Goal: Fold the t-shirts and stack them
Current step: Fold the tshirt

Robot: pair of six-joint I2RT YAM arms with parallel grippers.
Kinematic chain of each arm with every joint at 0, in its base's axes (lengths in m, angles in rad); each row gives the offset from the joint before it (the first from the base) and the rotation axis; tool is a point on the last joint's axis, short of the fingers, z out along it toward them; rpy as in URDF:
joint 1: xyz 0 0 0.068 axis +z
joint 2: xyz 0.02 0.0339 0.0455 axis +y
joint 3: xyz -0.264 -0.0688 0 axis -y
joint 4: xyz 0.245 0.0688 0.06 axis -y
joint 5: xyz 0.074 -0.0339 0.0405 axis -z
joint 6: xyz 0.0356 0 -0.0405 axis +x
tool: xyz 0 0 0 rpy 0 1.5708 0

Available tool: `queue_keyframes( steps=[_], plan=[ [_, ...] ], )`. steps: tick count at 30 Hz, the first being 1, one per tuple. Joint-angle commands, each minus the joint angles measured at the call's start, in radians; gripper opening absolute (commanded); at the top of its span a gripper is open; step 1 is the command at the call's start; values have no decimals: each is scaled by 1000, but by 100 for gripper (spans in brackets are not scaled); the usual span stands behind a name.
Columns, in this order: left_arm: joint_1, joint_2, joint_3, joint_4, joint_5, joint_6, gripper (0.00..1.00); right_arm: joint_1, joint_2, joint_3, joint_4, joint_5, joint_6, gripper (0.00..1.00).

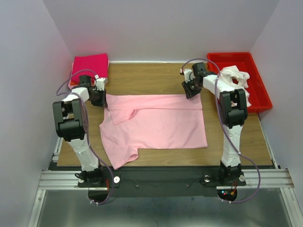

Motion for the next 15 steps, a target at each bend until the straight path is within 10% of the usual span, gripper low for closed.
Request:
queue_keyframes(
  steps=[1, 15],
  plan=[
    [8, -13, -2, -33, 21, 39, 29, -9, -70, -24, 14, -33, 15, 40],
    [-22, -119, 89, -13, 93, -7, 32, -18, -238, -102, 13, 5, 41, 39]
  ],
)
